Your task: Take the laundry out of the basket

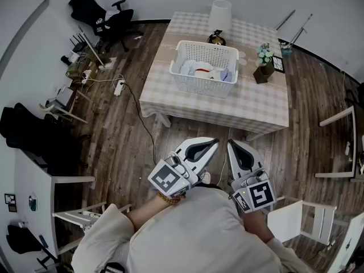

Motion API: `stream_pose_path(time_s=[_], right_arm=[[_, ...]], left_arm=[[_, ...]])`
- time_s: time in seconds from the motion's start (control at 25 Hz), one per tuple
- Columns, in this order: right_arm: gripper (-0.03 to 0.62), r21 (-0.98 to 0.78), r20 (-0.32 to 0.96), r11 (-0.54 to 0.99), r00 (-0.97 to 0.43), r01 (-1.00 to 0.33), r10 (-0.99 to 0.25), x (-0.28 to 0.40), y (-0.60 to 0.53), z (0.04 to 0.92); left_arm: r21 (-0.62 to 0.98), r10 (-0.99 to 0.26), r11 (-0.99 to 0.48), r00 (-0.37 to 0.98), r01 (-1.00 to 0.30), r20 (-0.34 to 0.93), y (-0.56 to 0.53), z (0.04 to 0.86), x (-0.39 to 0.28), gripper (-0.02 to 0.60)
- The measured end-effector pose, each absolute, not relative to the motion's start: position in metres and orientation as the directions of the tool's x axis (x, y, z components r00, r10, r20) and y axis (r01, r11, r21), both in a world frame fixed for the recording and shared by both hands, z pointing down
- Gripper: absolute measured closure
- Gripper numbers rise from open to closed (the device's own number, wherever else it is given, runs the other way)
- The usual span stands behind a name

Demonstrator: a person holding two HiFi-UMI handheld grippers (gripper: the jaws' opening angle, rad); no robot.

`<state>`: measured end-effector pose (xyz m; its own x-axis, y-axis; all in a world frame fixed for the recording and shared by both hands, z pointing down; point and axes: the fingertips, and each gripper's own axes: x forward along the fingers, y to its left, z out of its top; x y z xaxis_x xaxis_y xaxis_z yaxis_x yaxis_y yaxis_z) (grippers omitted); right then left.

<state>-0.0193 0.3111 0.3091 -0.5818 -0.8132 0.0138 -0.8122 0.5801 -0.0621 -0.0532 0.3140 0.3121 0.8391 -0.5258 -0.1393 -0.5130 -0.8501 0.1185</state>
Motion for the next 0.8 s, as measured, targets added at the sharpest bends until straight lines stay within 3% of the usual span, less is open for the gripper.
stream_pose_path(time_s=[0.8], right_arm=[[0.586, -0.117, 0.003, 0.583, -0.587, -0.804, -0.809, 0.025, 0.286, 0.318]], left_arm=[[0.125, -0.557, -0.83, 0.824, -0.544, -0.109, 0.288, 0.325, -0.017, 0.549]])
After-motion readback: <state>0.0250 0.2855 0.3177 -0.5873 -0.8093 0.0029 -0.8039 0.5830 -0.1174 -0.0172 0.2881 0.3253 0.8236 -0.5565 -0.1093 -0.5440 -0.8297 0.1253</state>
